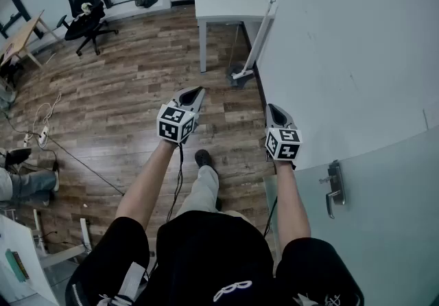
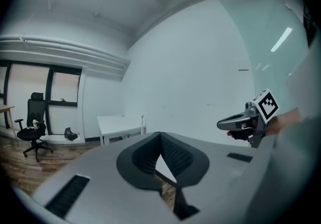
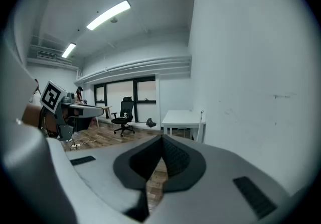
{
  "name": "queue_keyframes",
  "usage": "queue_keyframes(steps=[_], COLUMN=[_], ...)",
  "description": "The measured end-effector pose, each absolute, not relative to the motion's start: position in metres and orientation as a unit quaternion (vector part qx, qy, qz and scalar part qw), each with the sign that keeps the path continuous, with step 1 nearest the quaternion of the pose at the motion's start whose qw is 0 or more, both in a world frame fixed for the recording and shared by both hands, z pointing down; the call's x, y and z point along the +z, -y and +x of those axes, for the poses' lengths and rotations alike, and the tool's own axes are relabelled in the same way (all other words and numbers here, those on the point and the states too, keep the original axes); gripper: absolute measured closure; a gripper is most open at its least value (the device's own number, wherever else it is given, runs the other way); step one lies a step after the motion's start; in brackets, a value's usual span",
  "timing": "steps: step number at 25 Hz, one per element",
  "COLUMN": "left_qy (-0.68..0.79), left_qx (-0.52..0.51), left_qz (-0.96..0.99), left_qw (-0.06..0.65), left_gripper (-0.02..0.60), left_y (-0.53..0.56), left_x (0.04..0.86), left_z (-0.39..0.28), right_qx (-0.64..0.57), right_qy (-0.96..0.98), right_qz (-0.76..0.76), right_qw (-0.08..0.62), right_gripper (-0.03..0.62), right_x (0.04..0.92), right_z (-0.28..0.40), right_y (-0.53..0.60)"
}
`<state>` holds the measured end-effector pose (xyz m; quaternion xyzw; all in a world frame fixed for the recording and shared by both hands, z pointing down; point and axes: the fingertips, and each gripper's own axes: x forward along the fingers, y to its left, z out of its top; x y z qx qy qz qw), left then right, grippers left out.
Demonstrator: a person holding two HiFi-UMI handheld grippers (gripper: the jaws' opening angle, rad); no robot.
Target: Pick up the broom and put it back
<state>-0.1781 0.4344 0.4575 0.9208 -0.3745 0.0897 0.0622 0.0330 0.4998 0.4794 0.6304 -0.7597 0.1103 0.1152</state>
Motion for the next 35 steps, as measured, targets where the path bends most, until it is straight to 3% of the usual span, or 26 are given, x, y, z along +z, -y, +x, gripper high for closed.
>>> queue_keyframes(steps=[10, 35], left_qy=[0.371, 0.325], left_qx=[0.091, 0.103], left_qz=[0.922, 0.936], left_qw=[0.068, 0.091], left_gripper=[0.57, 0.571], left_y=[-0.382, -0.111], left_x=[0.467, 0.482], left_z=[-0.152, -0.07], right_qx=[0.115, 0.147], right_qy=[0.755, 0.723], right_qz=[0.636, 0.663], right_qw=[0.113, 0.123], right_gripper=[0.569, 0.569], right_x=[0.489, 0.504], right_z=[0.059, 0.131], right_y=[-0.45, -0.188])
